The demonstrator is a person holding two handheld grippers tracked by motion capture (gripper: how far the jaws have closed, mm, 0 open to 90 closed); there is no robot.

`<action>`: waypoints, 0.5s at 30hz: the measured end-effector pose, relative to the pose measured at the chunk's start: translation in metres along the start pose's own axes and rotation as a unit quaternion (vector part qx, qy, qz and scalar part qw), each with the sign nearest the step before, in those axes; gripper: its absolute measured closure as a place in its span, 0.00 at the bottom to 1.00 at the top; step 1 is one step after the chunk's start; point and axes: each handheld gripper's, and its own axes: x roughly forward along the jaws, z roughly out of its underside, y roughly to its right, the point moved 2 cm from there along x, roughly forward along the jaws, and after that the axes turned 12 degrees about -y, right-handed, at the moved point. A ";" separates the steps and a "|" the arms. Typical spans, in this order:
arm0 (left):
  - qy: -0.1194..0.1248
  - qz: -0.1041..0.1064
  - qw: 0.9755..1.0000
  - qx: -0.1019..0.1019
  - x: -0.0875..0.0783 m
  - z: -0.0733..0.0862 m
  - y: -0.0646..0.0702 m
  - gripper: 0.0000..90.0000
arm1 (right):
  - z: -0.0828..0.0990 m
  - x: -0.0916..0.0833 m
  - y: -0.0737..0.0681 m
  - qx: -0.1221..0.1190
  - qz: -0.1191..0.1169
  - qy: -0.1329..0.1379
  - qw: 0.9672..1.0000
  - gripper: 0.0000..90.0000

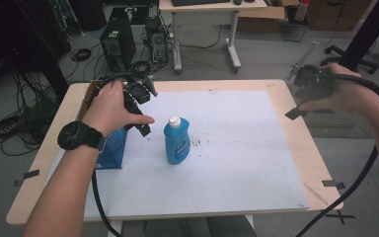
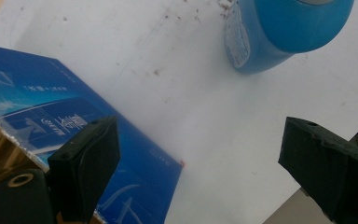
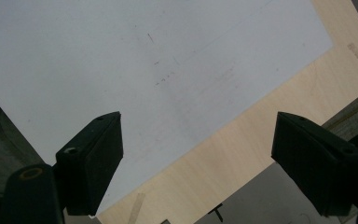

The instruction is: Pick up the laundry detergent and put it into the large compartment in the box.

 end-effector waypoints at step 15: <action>-0.001 0.001 1.000 -0.006 -0.004 0.002 0.000 0.14 | -0.002 0.000 0.000 -0.004 0.000 -0.003 1.000 0.18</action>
